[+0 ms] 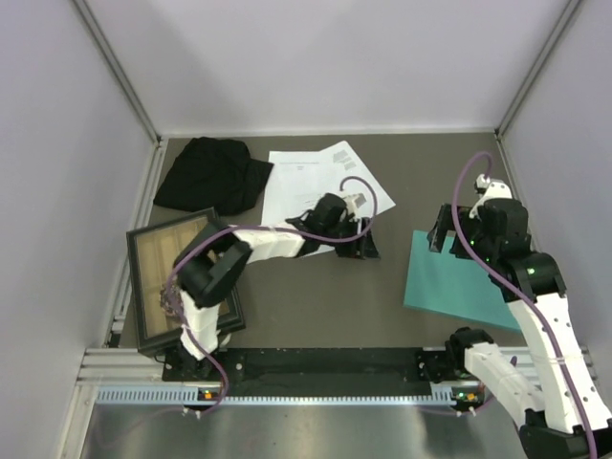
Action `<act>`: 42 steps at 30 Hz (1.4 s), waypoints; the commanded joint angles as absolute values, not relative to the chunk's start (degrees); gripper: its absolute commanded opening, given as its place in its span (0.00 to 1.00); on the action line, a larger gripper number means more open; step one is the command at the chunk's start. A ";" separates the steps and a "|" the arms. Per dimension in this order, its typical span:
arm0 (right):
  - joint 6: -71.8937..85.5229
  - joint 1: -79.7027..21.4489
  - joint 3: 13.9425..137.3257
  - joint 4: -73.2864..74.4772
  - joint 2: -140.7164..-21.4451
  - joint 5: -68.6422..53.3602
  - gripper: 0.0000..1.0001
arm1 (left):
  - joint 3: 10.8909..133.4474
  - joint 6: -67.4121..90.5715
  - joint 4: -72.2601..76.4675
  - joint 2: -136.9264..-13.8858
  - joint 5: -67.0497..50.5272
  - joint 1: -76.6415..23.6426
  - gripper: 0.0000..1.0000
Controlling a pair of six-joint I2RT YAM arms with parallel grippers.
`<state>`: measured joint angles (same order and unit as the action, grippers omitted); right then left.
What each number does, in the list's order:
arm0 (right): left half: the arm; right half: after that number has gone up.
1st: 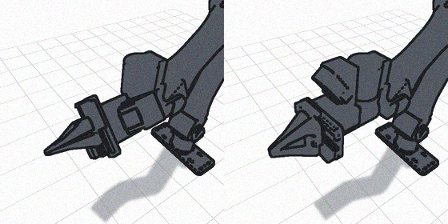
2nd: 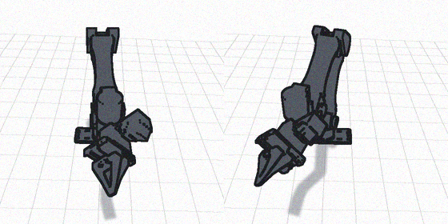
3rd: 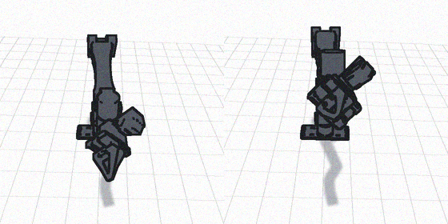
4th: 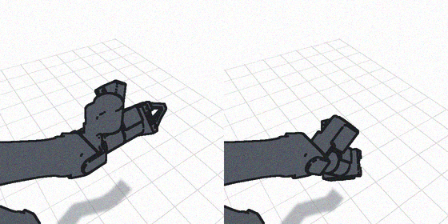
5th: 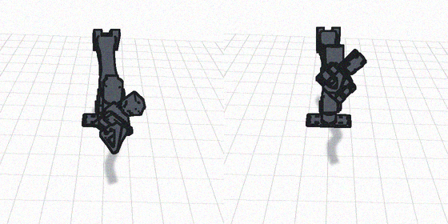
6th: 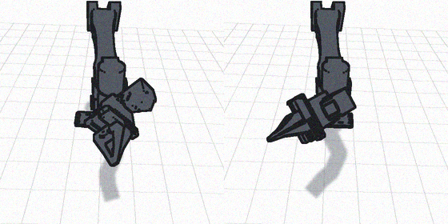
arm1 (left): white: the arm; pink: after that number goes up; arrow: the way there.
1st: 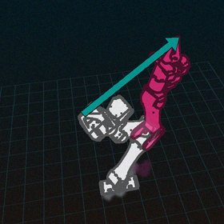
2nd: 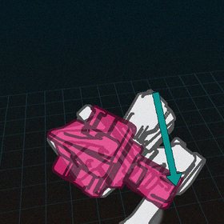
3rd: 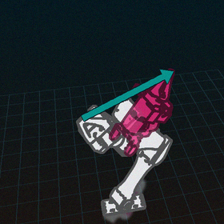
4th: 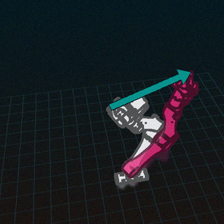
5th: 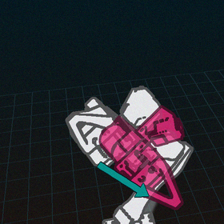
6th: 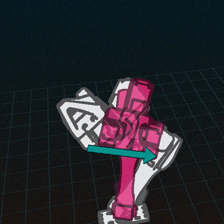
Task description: Put the files into the folder
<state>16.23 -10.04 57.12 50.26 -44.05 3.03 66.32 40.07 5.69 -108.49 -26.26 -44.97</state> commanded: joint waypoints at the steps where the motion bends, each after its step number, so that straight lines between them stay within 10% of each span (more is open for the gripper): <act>1: 13.62 -9.58 60.20 52.64 -41.93 4.74 0.99 | 72.33 46.05 18.88 -115.74 -29.79 -48.69 0.58; 34: 18.28 -9.67 57.39 50.80 -42.27 4.22 0.99 | 68.90 71.63 50.26 -132.10 -34.01 -55.90 0.39; 42: 21.88 -9.67 59.15 52.82 -46.67 3.60 0.99 | 69.79 75.76 55.89 -134.47 -34.01 -56.16 0.15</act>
<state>19.29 -10.04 57.41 52.86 -46.04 3.92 69.63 72.93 47.24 -133.49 -33.61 -55.72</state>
